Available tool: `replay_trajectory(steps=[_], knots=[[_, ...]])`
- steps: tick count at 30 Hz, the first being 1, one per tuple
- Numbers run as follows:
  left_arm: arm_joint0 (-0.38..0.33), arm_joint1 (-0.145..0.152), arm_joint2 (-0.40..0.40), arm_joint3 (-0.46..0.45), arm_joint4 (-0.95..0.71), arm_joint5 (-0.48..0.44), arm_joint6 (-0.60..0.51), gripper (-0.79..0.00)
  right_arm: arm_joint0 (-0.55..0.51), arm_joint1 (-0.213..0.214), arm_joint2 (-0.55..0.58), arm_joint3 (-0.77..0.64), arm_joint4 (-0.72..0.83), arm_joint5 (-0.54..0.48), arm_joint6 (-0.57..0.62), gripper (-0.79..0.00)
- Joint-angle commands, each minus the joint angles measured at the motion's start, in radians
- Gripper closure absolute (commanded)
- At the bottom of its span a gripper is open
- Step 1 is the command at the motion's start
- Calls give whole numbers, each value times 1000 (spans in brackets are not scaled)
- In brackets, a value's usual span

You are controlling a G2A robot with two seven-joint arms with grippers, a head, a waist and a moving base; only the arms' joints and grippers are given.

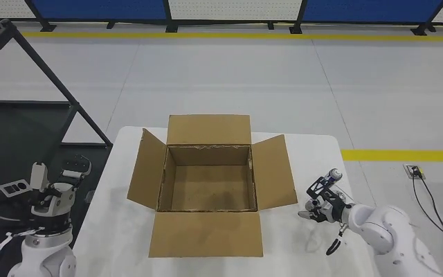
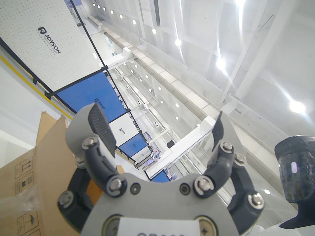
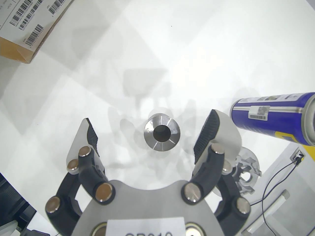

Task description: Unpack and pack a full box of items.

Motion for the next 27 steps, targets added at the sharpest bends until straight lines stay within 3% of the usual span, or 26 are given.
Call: replay_trajectory(steps=[1,5,12,17,27], knots=[[0,0,0,0,0,0,0,-785,5,1,-5,9,0,-2,-2,-730],[0,0,0,0,0,0,0,-785,17,2,-20,18,6,2,0,-382],[0,0,0,0,0,0,0,-785,29,7,-30,29,8,2,-3,-203],[0,0,0,0,0,0,0,-785,29,12,-24,19,12,14,-2,0],[0,0,0,0,0,0,0,-785,-25,26,49,-117,58,113,3,0]])
